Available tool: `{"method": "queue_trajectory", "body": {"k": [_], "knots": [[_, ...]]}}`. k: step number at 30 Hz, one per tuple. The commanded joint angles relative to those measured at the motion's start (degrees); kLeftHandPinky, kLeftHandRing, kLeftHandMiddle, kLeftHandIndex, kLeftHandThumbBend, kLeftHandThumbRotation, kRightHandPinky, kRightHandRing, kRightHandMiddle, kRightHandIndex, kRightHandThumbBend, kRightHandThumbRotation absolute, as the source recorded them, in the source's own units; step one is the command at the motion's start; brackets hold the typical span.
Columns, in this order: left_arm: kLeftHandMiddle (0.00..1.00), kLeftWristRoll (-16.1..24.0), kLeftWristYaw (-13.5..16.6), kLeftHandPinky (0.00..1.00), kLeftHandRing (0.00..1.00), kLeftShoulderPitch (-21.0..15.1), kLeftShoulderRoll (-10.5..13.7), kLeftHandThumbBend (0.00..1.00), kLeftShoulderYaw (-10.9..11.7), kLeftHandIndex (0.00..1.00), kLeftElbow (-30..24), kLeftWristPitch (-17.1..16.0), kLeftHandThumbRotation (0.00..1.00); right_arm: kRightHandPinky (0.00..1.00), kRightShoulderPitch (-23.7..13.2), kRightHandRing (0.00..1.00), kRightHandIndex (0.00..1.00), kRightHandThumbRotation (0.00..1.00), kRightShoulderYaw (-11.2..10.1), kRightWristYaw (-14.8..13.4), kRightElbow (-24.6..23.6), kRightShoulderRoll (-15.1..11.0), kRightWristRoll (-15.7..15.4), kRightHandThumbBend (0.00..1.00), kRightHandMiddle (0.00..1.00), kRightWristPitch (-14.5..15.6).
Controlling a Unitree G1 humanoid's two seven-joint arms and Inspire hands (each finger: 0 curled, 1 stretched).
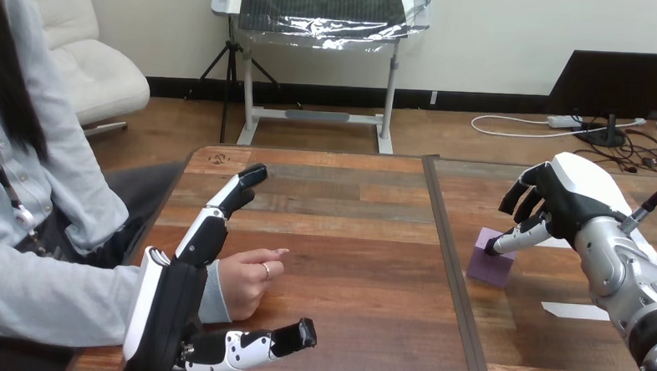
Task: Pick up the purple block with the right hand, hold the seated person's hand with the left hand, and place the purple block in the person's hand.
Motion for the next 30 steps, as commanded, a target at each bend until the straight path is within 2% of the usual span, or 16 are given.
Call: {"method": "queue_trajectory", "body": {"k": [1,10,14,19,30], "knots": [[0.89,1.2,0.8,0.87,0.9,-1.8,0.2,1.0,0.4,0.87,-2.8,0.0,0.47,0.47,-2.6,0.53,0.57,0.0,-1.2,0.6,-2.4,-0.1,1.2,0.93,0.57,-0.3],[0.88,2.4,1.5,0.86,0.89,-2.1,0.3,1.0,0.7,0.86,-2.5,-0.3,0.48,0.55,-2.7,0.62,0.67,0.0,-0.7,2.5,-2.1,-0.1,0.8,0.96,0.66,0.5],[0.88,1.9,1.6,0.86,0.89,-2.3,0.5,1.0,0.1,0.86,-2.0,-0.6,0.47,0.56,-2.9,0.64,0.71,0.01,0.0,3.7,-2.1,0.0,0.1,0.97,0.69,1.0],[0.88,1.5,1.6,0.85,0.89,-2.4,0.6,1.0,-0.4,0.86,-1.9,-0.5,0.47,0.58,-3.3,0.68,0.76,0.08,0.6,5.2,-1.9,0.1,-0.5,0.97,0.73,2.0],[0.88,1.0,1.6,0.86,0.89,-2.2,0.6,1.0,-1.1,0.85,-2.2,-0.1,0.47,0.57,-3.6,0.69,0.83,0.15,0.9,8.2,-1.6,0.9,-0.8,0.97,0.75,3.6]]}}
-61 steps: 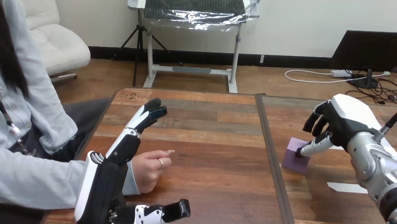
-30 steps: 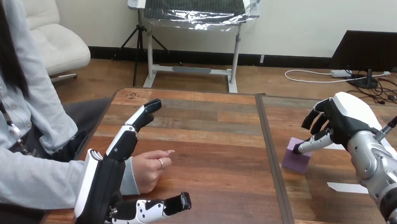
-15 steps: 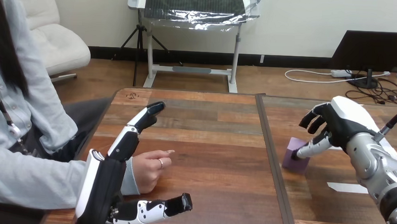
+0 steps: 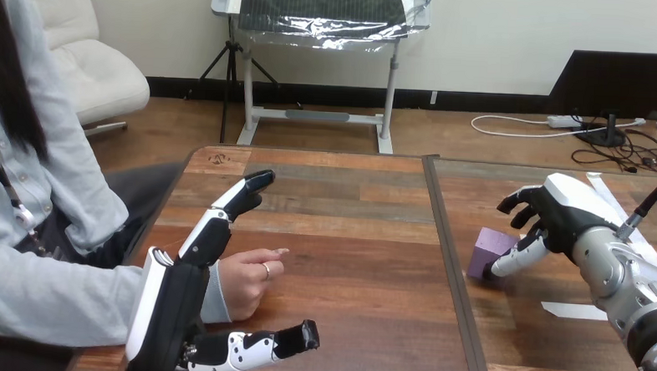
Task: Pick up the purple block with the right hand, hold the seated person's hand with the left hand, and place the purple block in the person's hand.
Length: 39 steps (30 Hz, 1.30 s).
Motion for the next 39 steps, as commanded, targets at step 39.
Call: {"method": "queue_trajectory", "body": {"k": [39], "knots": [[0.89,-1.4,0.5,0.86,0.89,-1.5,-0.2,1.0,-2.7,0.85,-2.6,0.2,0.45,0.34,-1.8,0.45,0.84,0.17,3.7,1.4,0.0,2.4,-4.6,0.99,0.52,2.1]]}}
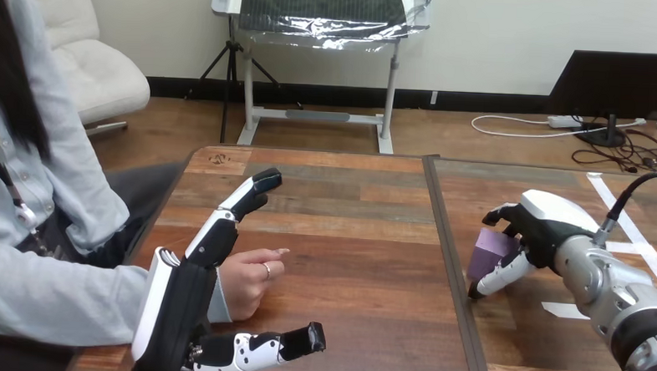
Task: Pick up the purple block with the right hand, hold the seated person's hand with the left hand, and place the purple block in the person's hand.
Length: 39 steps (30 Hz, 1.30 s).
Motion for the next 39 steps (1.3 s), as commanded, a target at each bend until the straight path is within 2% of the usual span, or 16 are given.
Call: {"method": "queue_trajectory", "body": {"k": [1,3,7,10,14,21,28,39], "knots": [[0.89,-0.3,0.4,0.86,0.89,-1.5,-0.2,1.0,-0.7,0.85,-2.7,0.2,0.45,0.32,-1.7,0.43,0.84,0.17,0.6,-1.3,0.0,0.5,-0.4,1.0,0.51,0.5],[0.89,-0.4,0.3,0.86,0.89,-1.4,-0.2,1.0,-0.9,0.85,-2.8,0.3,0.45,0.33,-1.4,0.44,0.83,0.16,1.1,-1.6,0.1,0.5,-1.0,1.0,0.52,0.4],[0.88,-0.3,0.4,0.85,0.89,-1.2,-0.4,1.0,-0.8,0.84,-3.0,0.4,0.45,0.42,-1.0,0.54,0.78,0.13,1.8,-2.1,0.3,0.4,-1.8,0.98,0.6,-0.1],[0.88,-0.5,0.3,0.85,0.89,-1.1,-0.4,1.0,-1.1,0.84,-3.0,0.5,0.45,0.48,-0.7,0.57,0.73,0.09,2.0,-2.5,0.3,0.4,-2.1,0.96,0.62,-0.2],[0.88,-0.9,0.1,0.85,0.89,-0.9,-0.3,1.0,-1.4,0.84,-3.1,0.7,0.44,0.51,-0.3,0.58,0.66,0.03,1.8,-3.7,0.2,0.5,-1.9,0.93,0.62,-0.4],[0.88,-1.2,0.1,0.85,0.89,-0.9,-0.2,1.0,-1.8,0.84,-2.9,0.4,0.44,0.52,-0.1,0.58,0.56,0.0,1.1,-4.5,0.0,0.3,-1.2,0.87,0.61,-0.9],[0.88,-1.5,0.3,0.85,0.89,-0.6,-0.2,1.0,-2.1,0.84,-3.1,0.8,0.43,0.52,-0.4,0.59,0.54,0.0,0.9,-4.3,-0.3,-0.1,-0.9,0.84,0.61,-1.1],[0.88,-1.2,0.5,0.85,0.89,-0.7,-0.2,1.0,-2.0,0.84,-2.8,0.6,0.43,0.53,-0.9,0.61,0.55,0.0,0.7,-5.0,-0.9,-1.0,-0.6,0.81,0.62,-2.9]]}}
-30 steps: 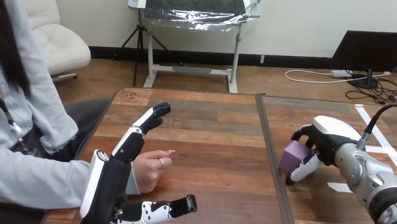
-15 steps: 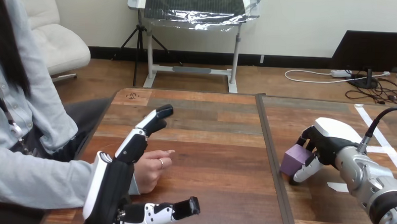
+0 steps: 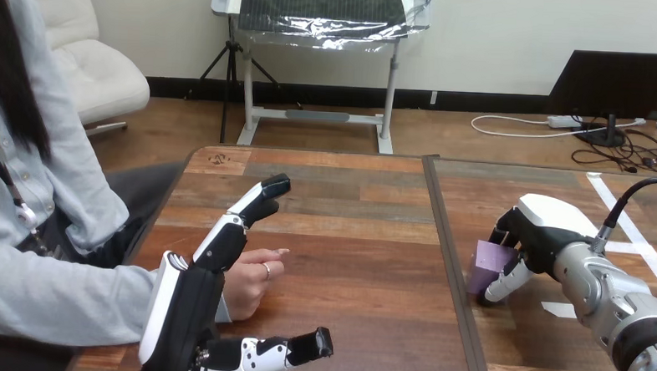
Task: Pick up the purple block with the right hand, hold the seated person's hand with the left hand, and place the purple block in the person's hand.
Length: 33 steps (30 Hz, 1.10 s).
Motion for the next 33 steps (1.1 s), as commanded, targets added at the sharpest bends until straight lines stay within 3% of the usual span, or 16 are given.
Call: {"method": "queue_trajectory", "body": {"k": [1,8,18,33], "knots": [[0.88,-0.4,0.5,0.85,0.89,-1.3,0.0,1.0,0.0,0.84,-2.8,0.3,0.43,0.53,-2.2,0.61,0.55,0.0,-0.8,-1.7,-1.1,-1.0,0.9,0.81,0.62,-1.5],[0.88,-1.7,0.0,0.85,0.89,-1.3,0.2,1.0,-1.0,0.84,-2.4,0.5,0.42,0.49,-2.3,0.55,0.54,0.0,-1.4,-2.8,-1.5,-1.3,1.8,0.8,0.58,-2.7],[0.88,-1.4,0.0,0.83,0.88,-1.5,0.2,1.0,-0.7,0.84,-2.1,0.5,0.41,0.45,-2.3,0.5,0.54,0.0,-2.3,-4.3,-1.9,-1.8,2.8,0.8,0.55,-4.6],[0.88,-1.5,0.2,0.83,0.89,-1.4,0.2,1.0,-0.5,0.83,-2.2,1.0,0.41,0.47,-2.4,0.51,0.54,0.0,-3.3,-5.8,-2.7,-2.3,3.3,0.81,0.56,-6.7]]}}
